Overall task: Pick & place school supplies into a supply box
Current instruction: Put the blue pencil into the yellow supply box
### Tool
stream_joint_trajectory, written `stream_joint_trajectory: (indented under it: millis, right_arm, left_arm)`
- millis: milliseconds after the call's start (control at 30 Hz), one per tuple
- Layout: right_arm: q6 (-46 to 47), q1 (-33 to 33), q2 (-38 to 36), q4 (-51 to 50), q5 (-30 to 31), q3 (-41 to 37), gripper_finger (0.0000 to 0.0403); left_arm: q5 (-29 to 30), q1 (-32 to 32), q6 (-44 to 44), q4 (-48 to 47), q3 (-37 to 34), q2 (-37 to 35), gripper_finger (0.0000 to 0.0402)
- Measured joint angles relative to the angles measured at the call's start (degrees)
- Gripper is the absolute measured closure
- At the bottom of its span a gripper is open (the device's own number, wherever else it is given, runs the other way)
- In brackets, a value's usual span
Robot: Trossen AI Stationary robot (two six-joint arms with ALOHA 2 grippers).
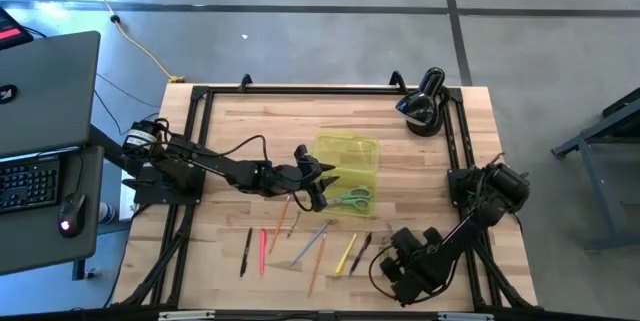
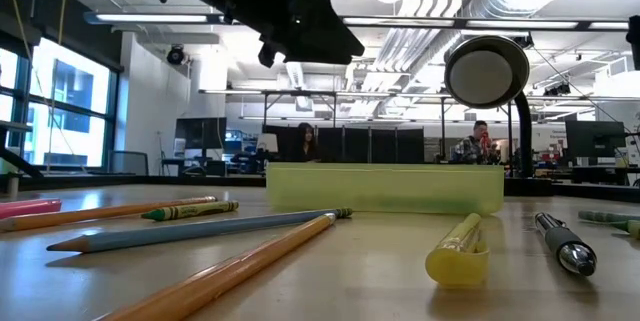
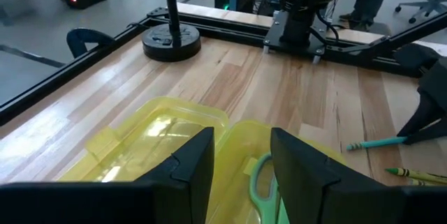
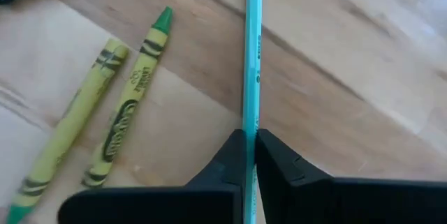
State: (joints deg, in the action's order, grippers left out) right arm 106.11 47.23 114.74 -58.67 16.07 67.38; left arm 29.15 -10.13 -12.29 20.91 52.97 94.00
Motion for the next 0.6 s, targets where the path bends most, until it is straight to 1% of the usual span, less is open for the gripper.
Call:
stream_joint_trajectory:
  millis: [167,267,333,433,600]
  right_arm:
    - [-2.9,-1.7,0.2,-2.5,3.2,-0.2,0.0395]
    - [-4.9,-3.1,0.5,-5.4,7.3,-0.5,0.0397]
    - [-6.0,-4.0,0.5,-6.5,9.0,-0.7,0.0400]
    - [-6.3,-5.3,0.6,-8.3,9.4,-1.2,0.0400]
    - [-6.2,-6.0,0.3,-6.6,8.9,-2.3,0.0402]
  left_arm:
    - [0.0,0.0,0.0,0.0,0.0,0.0,0.0230]
    - [0.0,0.0,0.0,0.0,0.0,0.0,0.0230]
    - [0.0,0.0,0.0,0.0,0.0,0.0,0.0230]
    - [0.0,0.0,0.0,0.0,0.0,0.0,0.0230]
    - [0.0,0.0,0.0,0.1,0.0,0.0,0.0230]
